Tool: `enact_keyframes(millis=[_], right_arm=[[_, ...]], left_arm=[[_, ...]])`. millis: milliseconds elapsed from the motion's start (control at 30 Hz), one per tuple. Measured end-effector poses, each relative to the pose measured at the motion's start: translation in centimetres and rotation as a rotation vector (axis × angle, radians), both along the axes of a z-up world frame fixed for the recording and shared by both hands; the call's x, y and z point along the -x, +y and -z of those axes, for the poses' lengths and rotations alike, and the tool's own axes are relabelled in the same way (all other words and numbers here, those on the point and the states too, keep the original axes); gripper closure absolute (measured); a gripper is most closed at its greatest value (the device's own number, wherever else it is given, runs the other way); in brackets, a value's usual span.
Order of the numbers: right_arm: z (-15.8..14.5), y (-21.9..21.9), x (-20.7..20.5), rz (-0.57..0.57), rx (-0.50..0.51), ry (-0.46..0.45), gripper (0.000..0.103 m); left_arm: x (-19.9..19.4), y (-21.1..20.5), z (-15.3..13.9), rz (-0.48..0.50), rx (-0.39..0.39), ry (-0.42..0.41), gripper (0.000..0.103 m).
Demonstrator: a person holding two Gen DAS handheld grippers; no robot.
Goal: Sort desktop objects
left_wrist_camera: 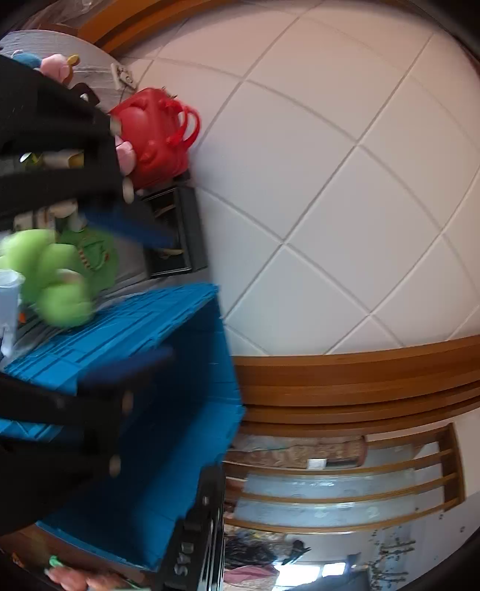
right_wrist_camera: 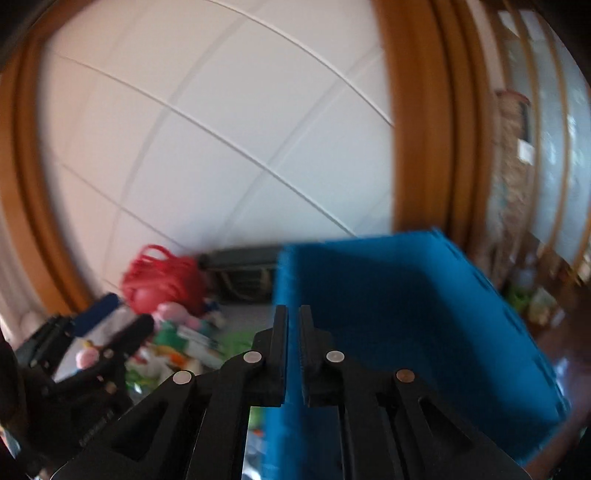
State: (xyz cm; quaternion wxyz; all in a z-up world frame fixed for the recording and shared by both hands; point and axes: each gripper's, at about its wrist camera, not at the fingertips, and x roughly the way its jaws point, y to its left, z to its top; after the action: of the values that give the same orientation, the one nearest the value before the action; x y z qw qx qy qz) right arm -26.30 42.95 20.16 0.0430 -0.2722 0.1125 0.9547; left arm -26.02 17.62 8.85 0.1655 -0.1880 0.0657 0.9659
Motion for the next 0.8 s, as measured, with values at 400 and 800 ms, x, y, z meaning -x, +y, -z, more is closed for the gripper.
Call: enact_keyframes(millis=[400, 800], right_arm=[[7.5, -5.3, -1.9, -0.192, 0.089, 0.002, 0.049], [20.6, -17.1, 2.9, -0.354, 0.069, -0.250, 0.049]], left_arm=[[-2.1, -11.1, 12.8, -0.257, 0.059, -0.216, 0.012], [-3.0, -16.9, 25.6, -0.318, 0.056, -0.525, 0.013]])
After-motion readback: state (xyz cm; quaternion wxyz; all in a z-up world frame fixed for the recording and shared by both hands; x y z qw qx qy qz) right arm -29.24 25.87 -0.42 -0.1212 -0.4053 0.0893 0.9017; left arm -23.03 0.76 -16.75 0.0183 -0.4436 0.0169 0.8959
